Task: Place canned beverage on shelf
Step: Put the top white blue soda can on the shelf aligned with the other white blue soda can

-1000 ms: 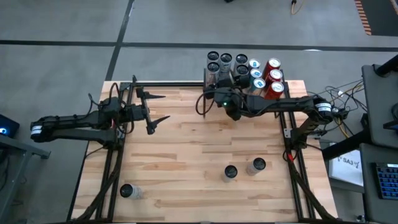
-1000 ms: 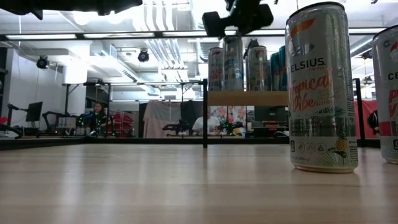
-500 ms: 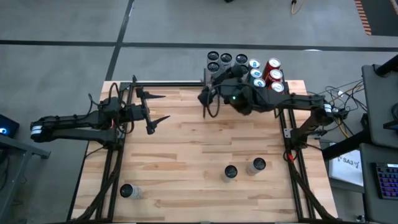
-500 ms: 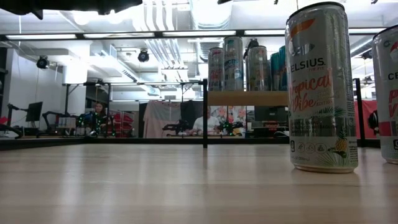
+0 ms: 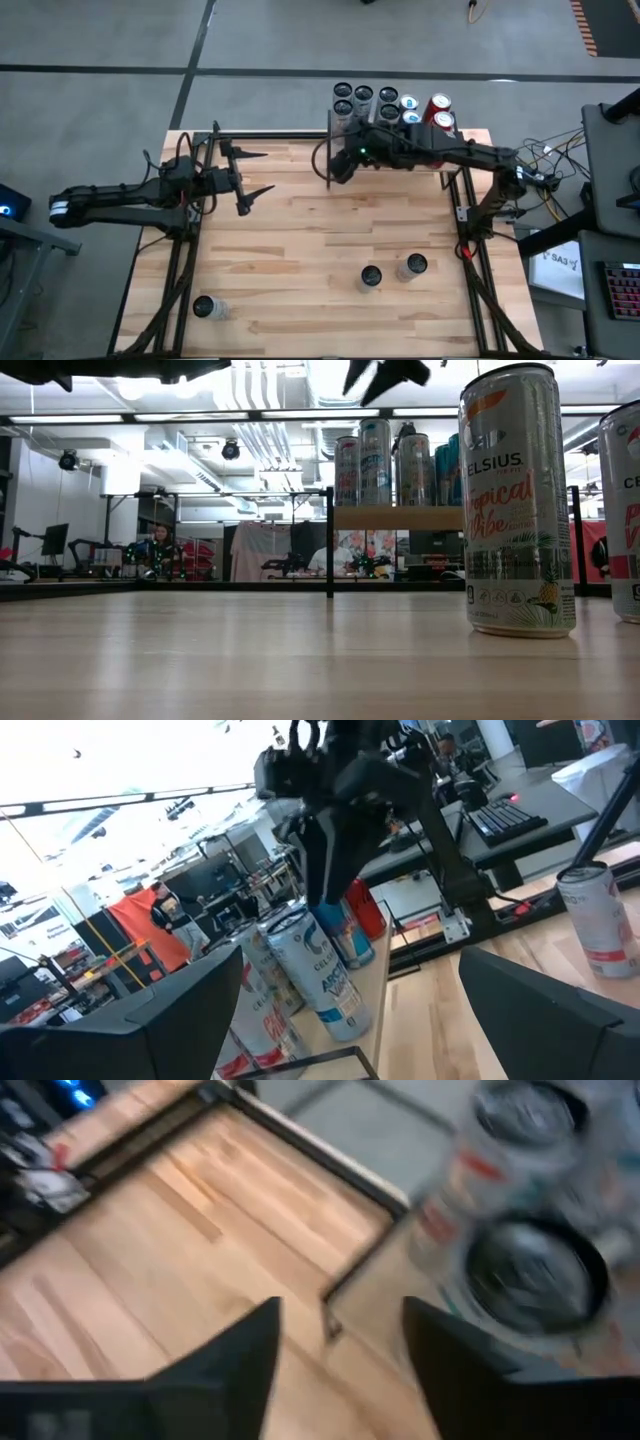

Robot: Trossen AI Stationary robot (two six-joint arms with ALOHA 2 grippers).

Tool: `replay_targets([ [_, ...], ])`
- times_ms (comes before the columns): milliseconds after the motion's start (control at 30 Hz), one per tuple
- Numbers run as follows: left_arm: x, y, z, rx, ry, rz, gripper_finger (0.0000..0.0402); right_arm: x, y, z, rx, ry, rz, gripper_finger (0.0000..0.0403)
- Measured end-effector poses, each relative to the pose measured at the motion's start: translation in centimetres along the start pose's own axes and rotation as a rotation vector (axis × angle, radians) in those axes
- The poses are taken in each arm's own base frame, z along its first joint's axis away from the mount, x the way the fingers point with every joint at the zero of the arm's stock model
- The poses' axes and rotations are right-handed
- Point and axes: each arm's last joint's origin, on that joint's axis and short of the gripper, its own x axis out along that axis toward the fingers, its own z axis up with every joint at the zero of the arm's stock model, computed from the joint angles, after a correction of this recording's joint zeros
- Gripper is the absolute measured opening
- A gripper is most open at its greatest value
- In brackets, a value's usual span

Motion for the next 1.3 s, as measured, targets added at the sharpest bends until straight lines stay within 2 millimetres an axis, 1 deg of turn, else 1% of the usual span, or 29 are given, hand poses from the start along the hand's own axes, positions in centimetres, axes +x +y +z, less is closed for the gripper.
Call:
replay_targets([
  [133,0.2,-0.1,-0.1,0.002,0.003,-0.001,0.0356,0.3,-1.5,0.0,0.079,0.118,-0.043,0.0101],
  [200,0.2,0.0,-0.1,0.002,0.0,0.001,0.0356,0.6,-2.0,0.2,0.096,0.139,-0.033,0.0046],
  [233,0.2,0.0,-0.1,0.002,0.001,0.0,0.0356,0.8,-2.1,0.2,0.1,0.14,-0.036,0.0027],
  [267,0.3,-0.1,-0.1,0.002,0.003,-0.001,0.0356,0.9,-2.3,0.3,0.103,0.141,-0.042,0.0021],
  [467,0.3,-0.1,-0.2,0.009,0.006,-0.001,0.0356,1.8,-3.0,0.6,0.106,0.149,-0.07,0.0017],
  [967,0.3,-0.1,-0.2,0.01,0.008,-0.001,0.0356,2.2,-4.4,1.1,0.097,0.131,-0.149,0.0017],
  [1100,0.3,-0.1,-0.2,0.01,0.008,0.0,0.0356,2.4,-4.9,1.3,0.072,0.133,-0.159,0.0017],
  [1233,0.3,-0.1,-0.2,0.01,0.011,0.004,0.0356,2.4,-5.4,1.2,-0.023,0.163,-0.173,0.0017],
  [1300,0.3,0.0,-0.2,0.011,0.022,0.021,0.0356,2.4,-5.5,1.1,-0.043,0.176,-0.177,0.0017],
])
